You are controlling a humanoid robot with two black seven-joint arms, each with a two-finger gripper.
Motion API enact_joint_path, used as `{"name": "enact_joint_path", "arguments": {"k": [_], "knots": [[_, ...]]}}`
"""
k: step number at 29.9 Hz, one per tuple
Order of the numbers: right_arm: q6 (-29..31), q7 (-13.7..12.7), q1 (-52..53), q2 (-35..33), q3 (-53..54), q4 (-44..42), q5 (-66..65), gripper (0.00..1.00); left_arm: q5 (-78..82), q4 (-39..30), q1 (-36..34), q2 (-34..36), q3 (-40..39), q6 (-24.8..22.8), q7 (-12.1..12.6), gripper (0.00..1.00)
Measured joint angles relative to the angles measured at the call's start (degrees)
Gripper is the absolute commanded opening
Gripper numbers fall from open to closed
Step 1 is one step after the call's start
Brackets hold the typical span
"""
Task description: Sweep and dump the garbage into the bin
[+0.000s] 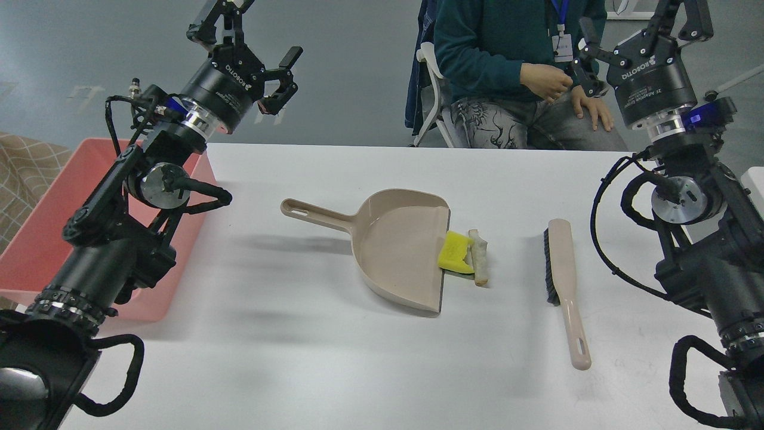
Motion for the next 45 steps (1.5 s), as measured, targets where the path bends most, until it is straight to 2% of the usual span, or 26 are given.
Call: {"name": "enact_joint_path", "arguments": {"k": [13,17,28,45], "knots": [[-0.01,-0.38,0.0,-0.06,0.0,0.02,-0.06,1.0,0.02,0.0,0.04,1.27,0.09,0.0,0.1,0.98],[-1.6,-0.43,0.0,-0.13,0.0,0.02,-0.06,1.0,-0.19,0.0,-0.26,2.2,0.31,0.0,0.01,0.98],[-2.27,-0.19,0.1,-0.13,-0.49,-0.28,-0.19,1.0,-0.89,0.88,-1.06,4.79,4.39,0.0,-0.41,0.98],[-4.87,0.41,0.63,-2.94,-7.54,-1.4,0.16,1.0,-0.77,1.06,-0.75,5.46,4.84,0.59,-0.58,0.98]]}}
